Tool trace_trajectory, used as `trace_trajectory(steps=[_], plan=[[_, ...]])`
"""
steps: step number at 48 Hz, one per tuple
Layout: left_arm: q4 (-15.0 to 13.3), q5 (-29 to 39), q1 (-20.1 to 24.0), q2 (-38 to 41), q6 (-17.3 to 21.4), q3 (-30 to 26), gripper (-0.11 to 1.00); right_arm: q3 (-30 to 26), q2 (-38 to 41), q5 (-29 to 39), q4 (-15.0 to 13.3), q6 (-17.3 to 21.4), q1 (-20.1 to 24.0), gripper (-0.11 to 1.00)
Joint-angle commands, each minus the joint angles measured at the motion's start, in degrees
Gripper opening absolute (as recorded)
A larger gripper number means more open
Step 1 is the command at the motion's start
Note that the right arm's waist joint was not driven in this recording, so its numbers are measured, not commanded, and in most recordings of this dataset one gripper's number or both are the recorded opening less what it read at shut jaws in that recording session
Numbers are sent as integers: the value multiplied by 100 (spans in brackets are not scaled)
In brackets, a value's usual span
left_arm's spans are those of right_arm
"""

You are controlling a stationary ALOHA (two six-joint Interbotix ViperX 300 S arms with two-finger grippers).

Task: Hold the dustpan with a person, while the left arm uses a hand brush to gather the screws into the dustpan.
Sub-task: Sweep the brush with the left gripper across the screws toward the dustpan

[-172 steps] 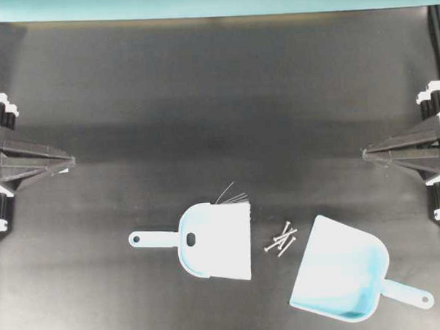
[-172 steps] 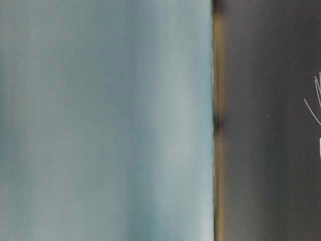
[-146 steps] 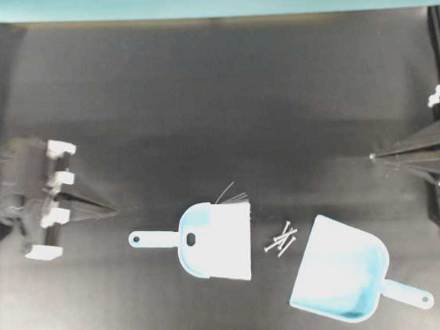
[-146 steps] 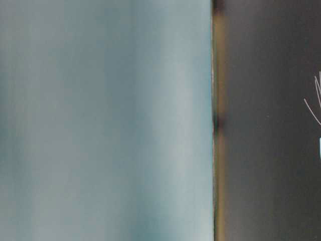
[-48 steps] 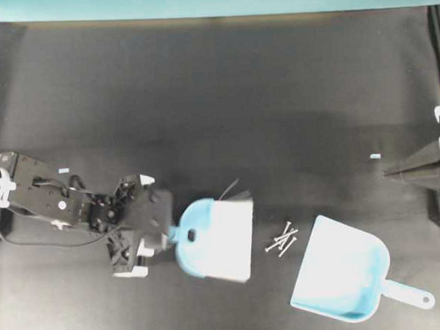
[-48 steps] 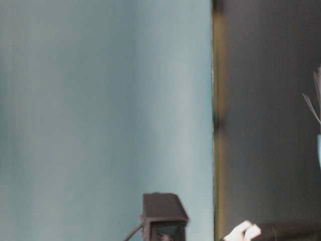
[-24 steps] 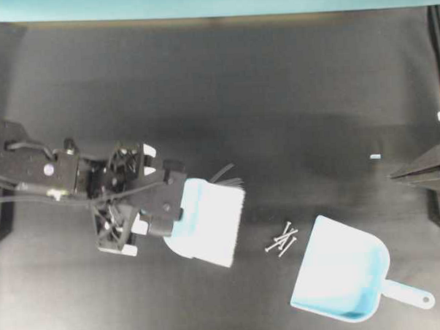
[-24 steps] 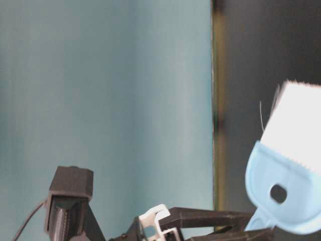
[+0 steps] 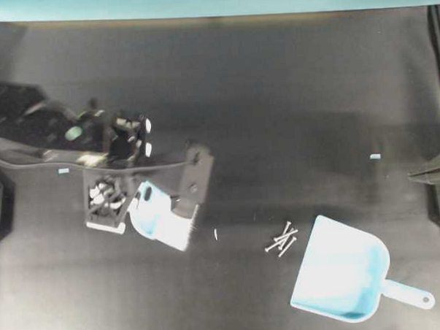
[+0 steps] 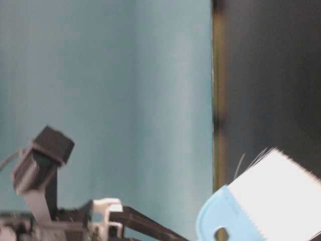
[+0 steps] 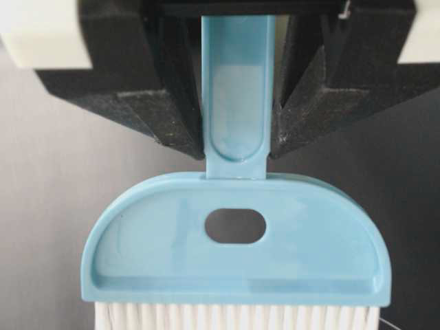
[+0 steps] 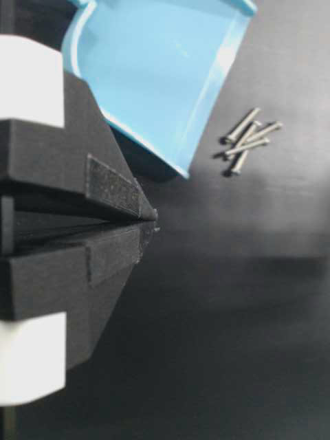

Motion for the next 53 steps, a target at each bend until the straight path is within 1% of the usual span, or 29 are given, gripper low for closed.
trace_trajectory(steps=[1, 6, 16, 27, 33, 40, 53], plan=[[26, 580, 70, 255, 18, -589, 31, -35, -18, -18, -9, -26, 0, 0], [18, 563, 123, 606, 35, -835, 32, -35, -26, -18, -9, -26, 0, 0], [26, 501, 158, 1160, 53, -914, 31, -35, -26, -18, -9, -26, 0, 0], [26, 387, 62, 1459, 70, -1433, 31, -35, -26, -18, -9, -26, 0, 0], [26, 325, 0, 1705, 343, -1714, 32, -35, -26, -18, -9, -26, -9, 0], [26, 26, -114, 2048, 615, -1995, 32, -35, -26, -18, -9, -26, -9, 0], [18, -431, -185, 2602, 677, -2303, 31, -35, -26, -18, -9, -26, 0, 0]])
